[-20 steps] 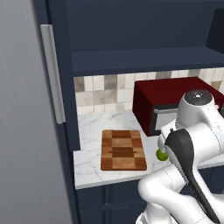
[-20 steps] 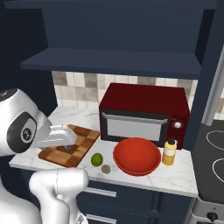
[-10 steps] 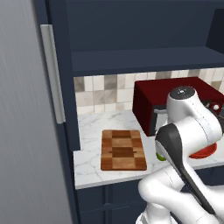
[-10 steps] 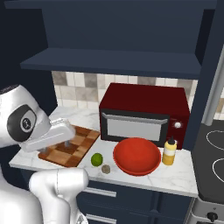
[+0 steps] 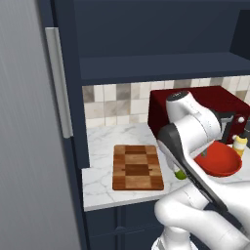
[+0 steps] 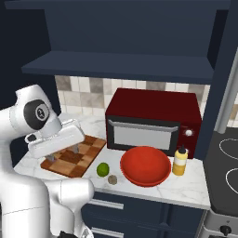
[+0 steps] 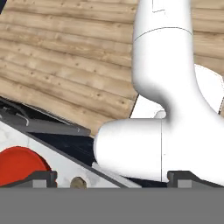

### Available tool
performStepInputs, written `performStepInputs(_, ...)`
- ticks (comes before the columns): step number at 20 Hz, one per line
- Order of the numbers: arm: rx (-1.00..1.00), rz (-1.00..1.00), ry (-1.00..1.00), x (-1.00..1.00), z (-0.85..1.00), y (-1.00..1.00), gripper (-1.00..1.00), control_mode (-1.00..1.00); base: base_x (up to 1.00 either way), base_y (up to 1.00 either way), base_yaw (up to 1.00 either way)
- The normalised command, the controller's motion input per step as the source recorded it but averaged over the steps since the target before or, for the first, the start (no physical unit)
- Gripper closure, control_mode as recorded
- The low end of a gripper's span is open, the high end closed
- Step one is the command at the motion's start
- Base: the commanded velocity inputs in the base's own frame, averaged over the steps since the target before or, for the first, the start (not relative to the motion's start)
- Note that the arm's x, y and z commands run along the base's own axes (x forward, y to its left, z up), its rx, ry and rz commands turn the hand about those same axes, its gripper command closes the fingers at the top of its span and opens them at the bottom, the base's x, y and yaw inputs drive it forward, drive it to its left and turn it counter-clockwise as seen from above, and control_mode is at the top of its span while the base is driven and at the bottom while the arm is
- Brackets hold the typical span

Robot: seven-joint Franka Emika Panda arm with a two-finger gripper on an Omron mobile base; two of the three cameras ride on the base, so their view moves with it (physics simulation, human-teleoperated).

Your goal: Open the cabinet. Place the bowl and condiment on the counter. Then place the lime and garlic on the cutting board.

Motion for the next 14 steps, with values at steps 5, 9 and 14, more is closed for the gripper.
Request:
performStepInputs(5, 0.0, 0.03, 0.1, 0.2, -0.4, -0.02, -1.0, -1.0, 0.0, 0.0, 0.0)
performStepInputs(9, 0.0, 0.0, 0.0, 0.06, 0.0, -0.15, -1.0, -1.0, 0.0, 0.0, 0.0)
performStepInputs(14, 0.0, 0.0, 0.0, 0.0, 0.0, -0.18, -1.0, -1.0, 0.0, 0.0, 0.0)
